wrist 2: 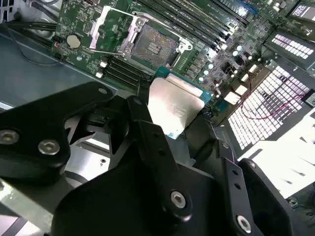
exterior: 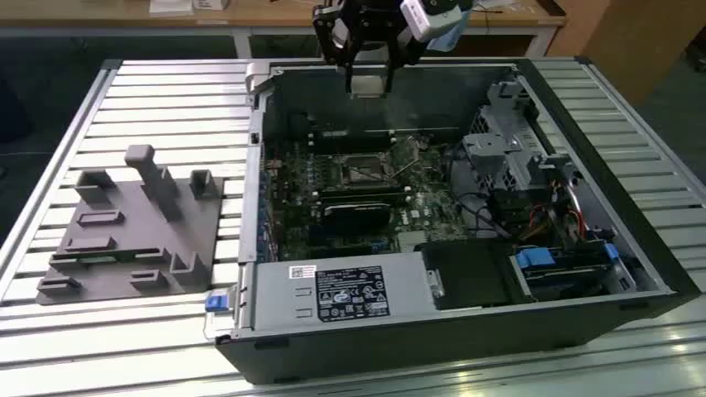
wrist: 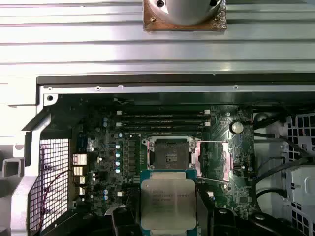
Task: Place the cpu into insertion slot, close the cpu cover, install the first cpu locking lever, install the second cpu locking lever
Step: 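Place the cpu into insertion slot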
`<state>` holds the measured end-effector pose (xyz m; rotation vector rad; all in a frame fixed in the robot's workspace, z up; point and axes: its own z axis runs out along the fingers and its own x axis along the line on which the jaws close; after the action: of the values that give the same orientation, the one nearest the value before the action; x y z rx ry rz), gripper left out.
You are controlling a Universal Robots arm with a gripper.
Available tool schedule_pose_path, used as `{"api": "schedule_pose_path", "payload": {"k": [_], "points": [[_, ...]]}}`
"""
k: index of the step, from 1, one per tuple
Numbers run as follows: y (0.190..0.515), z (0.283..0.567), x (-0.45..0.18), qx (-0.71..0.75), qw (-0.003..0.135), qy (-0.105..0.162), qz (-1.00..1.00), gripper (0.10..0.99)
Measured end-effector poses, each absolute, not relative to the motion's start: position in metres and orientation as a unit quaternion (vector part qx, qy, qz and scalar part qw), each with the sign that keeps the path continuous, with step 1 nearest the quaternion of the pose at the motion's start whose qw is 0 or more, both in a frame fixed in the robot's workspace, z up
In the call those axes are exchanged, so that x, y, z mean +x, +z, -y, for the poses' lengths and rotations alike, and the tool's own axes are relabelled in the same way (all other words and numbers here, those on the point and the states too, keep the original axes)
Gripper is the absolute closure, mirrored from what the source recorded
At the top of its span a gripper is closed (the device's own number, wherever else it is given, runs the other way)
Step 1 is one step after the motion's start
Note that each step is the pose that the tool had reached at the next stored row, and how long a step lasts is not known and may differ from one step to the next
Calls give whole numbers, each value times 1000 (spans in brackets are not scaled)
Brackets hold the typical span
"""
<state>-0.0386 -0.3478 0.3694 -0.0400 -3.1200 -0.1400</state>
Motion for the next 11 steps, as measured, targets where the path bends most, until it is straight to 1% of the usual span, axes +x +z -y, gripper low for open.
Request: {"api": "schedule_pose_path", "payload": {"k": [11], "points": [[366, 348, -39, -13, 9, -45, 999, 545]]}}
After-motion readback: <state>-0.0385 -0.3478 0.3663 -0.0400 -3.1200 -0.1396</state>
